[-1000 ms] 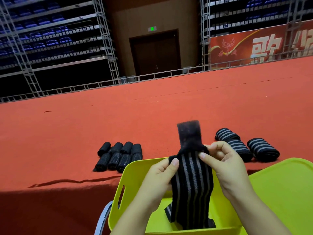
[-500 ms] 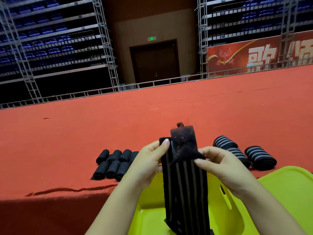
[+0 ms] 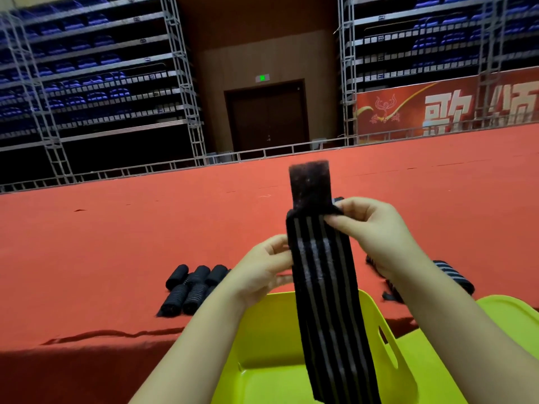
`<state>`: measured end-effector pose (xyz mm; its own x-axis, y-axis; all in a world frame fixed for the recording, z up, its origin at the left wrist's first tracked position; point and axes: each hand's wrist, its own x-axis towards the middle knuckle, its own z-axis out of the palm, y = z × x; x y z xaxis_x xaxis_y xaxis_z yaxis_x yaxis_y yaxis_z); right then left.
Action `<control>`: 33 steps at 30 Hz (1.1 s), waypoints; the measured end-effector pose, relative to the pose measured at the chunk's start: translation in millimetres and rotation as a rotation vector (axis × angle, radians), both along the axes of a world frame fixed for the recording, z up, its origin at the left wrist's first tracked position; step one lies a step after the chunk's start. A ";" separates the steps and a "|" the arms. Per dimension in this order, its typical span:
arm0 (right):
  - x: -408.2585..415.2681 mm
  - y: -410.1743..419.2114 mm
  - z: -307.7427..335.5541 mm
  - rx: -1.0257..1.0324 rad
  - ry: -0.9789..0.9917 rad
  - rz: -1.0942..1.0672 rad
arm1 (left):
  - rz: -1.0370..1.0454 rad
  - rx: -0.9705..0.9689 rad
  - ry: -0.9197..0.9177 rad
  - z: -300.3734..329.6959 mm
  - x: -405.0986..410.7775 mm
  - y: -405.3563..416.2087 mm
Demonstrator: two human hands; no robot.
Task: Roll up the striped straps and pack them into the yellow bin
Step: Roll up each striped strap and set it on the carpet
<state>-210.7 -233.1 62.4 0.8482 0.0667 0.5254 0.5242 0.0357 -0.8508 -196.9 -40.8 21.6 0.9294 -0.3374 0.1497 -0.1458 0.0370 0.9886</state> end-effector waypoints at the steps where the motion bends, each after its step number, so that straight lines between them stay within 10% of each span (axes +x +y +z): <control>1: 3.9 0.0 5.9 0.043 0.010 -0.012 | -0.017 0.046 0.030 -11.9 3.0 -0.7; 10: 23.6 -9.2 29.4 0.204 0.011 -0.042 | 0.039 0.648 0.163 -89.1 28.0 9.9; 27: -3.0 -35.8 -7.6 -0.241 0.202 0.281 | 0.117 -0.182 -0.176 56.9 -16.6 31.4; 33: -9.0 -49.9 -11.0 -0.360 0.159 0.339 | 0.131 -0.142 -0.149 69.0 -20.4 22.0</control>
<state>-219.8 -283.0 51.4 0.8151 0.5044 0.2849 0.3970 -0.1282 -0.9088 -217.3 -18.8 90.6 0.9280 -0.1815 0.3254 -0.3020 0.1450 0.9422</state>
